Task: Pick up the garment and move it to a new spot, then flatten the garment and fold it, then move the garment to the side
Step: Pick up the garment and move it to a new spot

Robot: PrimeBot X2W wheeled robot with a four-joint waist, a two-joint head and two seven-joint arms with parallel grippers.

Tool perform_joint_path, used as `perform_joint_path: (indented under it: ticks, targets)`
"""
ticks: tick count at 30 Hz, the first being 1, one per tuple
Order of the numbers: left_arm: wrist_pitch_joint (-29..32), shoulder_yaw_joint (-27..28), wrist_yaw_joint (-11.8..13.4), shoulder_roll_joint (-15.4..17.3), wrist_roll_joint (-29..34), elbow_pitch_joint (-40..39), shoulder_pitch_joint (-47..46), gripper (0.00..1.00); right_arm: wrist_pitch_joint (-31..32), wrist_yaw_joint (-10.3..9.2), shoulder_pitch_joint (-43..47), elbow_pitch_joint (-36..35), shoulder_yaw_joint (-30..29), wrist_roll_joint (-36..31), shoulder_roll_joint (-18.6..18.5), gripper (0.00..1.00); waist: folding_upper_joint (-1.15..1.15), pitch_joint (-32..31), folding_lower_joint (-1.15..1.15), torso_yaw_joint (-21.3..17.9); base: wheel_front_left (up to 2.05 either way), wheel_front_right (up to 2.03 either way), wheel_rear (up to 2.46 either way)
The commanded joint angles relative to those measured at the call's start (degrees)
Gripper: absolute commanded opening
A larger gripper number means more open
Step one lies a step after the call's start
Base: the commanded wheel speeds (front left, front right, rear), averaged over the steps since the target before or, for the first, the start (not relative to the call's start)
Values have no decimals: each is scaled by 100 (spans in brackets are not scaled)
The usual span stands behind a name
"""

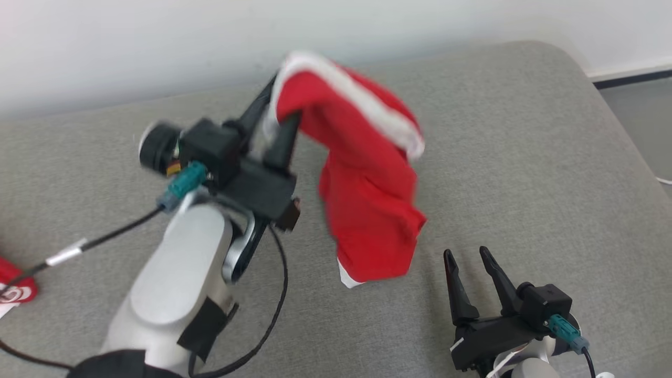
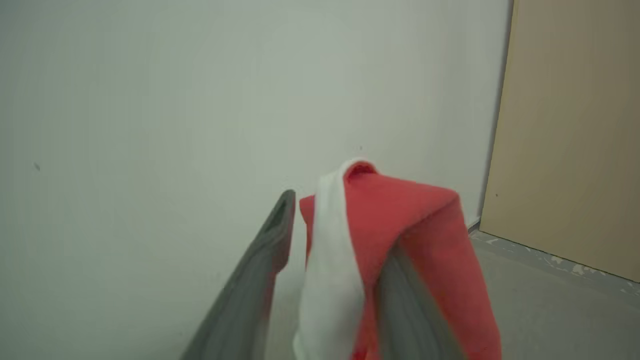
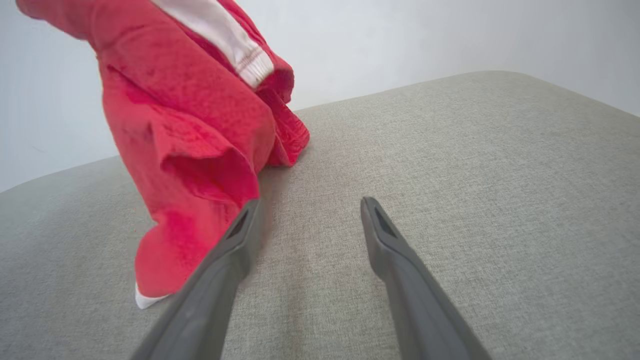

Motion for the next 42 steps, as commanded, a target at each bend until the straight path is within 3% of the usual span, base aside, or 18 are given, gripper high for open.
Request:
perform_joint_path:
  ticks: [1,6,12,18,27,42]
  targets:
    - [-19,60,38,3,25,66,72,100,-2,5,-19,-15,7,27,25,100,0,46,1,-57,0,0,0]
    - [-19,451,167,-41,168,542,617,100,-2,5,-48,-44,-52,42,28,100,0,133,1,-3,0,0,0]
    - [-19,987,278,-36,411,525,1596,100,-2,5,-10,-1,-186,-12,27,100,0,53,1,218,0,0,0]
    - [-20,1725,407,-130,690,43,2622,100,-2,5,29,-51,-201,-100,2,100,0,-104,1,420,0,0,0]
    - [-20,2514,373,-347,1222,-812,3847,100,-2,5,207,5,-145,-162,-36,100,0,-490,1,613,0,0,0]
    - [-20,2883,298,-468,1674,-1385,4934,100,-2,5,496,143,-85,-169,-54,100,0,-909,1,646,0,0,0]
